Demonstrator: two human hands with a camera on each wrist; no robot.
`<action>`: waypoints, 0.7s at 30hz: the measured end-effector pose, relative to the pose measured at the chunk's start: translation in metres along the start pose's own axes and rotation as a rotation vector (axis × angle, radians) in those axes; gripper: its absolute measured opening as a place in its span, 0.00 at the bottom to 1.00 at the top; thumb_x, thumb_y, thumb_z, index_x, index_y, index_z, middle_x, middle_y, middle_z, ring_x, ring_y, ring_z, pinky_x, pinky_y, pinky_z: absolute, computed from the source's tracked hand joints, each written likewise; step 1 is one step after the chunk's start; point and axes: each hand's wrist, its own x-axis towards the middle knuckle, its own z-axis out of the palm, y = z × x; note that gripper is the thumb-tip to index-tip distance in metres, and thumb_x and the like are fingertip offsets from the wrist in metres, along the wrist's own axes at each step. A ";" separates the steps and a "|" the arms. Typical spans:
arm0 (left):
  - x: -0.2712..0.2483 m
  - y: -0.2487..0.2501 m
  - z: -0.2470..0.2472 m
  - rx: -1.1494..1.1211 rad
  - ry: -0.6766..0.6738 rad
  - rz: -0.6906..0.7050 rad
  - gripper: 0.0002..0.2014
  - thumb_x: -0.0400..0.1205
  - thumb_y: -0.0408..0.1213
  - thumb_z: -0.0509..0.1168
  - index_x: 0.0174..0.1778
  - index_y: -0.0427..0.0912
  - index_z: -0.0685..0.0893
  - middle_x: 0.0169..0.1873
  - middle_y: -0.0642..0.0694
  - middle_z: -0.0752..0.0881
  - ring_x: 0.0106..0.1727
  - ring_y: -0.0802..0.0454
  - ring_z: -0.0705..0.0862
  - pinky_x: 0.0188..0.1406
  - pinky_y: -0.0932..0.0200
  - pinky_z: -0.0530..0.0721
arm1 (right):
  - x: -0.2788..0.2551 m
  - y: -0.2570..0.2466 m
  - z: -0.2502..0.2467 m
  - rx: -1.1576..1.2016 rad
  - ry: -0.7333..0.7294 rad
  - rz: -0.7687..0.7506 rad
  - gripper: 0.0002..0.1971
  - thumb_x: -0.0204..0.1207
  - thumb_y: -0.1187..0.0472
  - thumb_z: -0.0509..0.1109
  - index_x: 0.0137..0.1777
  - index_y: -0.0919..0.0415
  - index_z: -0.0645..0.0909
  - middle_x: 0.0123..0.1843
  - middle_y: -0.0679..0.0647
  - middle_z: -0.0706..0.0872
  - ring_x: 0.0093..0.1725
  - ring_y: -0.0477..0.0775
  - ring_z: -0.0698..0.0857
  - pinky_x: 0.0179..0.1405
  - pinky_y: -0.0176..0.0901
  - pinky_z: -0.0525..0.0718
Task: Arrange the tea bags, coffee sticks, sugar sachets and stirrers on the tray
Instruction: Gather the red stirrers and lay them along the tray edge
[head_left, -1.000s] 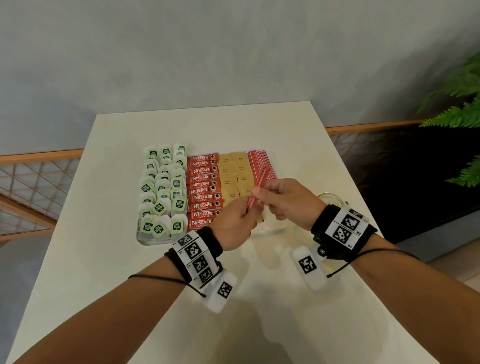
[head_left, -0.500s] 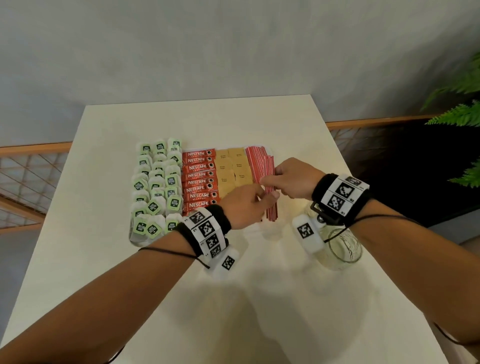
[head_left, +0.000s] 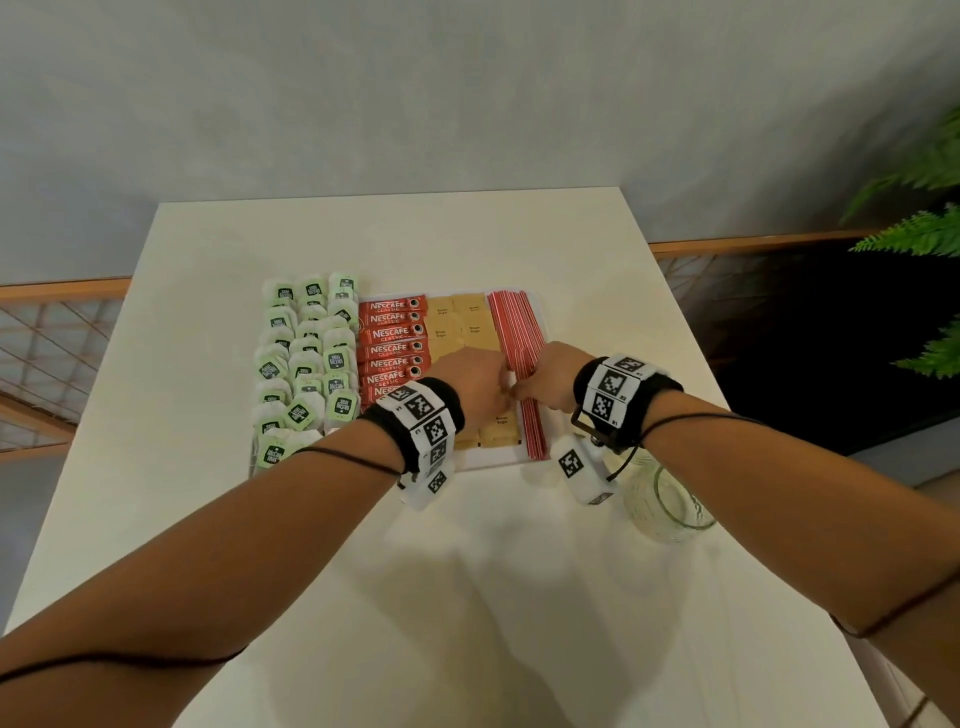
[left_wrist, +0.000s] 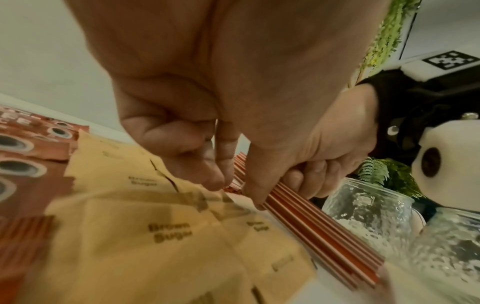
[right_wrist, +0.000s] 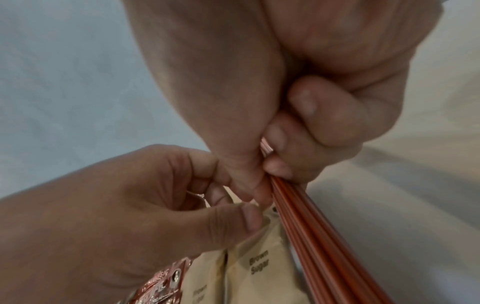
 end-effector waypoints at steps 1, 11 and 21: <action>0.001 0.000 0.001 0.006 -0.012 0.001 0.08 0.83 0.42 0.68 0.53 0.43 0.85 0.46 0.47 0.86 0.47 0.48 0.84 0.40 0.59 0.77 | 0.001 0.000 0.001 -0.006 -0.006 -0.003 0.14 0.77 0.55 0.76 0.33 0.59 0.78 0.29 0.53 0.78 0.26 0.53 0.76 0.26 0.40 0.73; 0.005 0.004 0.003 0.036 -0.037 -0.002 0.10 0.81 0.42 0.70 0.53 0.41 0.83 0.46 0.45 0.86 0.46 0.45 0.85 0.47 0.50 0.88 | 0.004 0.003 -0.005 -0.059 -0.008 0.022 0.15 0.75 0.49 0.79 0.37 0.58 0.82 0.34 0.53 0.84 0.34 0.55 0.82 0.36 0.44 0.81; 0.013 0.011 -0.004 0.103 -0.051 0.046 0.15 0.81 0.47 0.72 0.52 0.39 0.82 0.44 0.43 0.85 0.42 0.45 0.84 0.32 0.60 0.76 | -0.004 0.004 -0.010 -0.144 0.051 0.075 0.15 0.76 0.51 0.78 0.37 0.60 0.79 0.32 0.53 0.81 0.33 0.54 0.81 0.29 0.40 0.78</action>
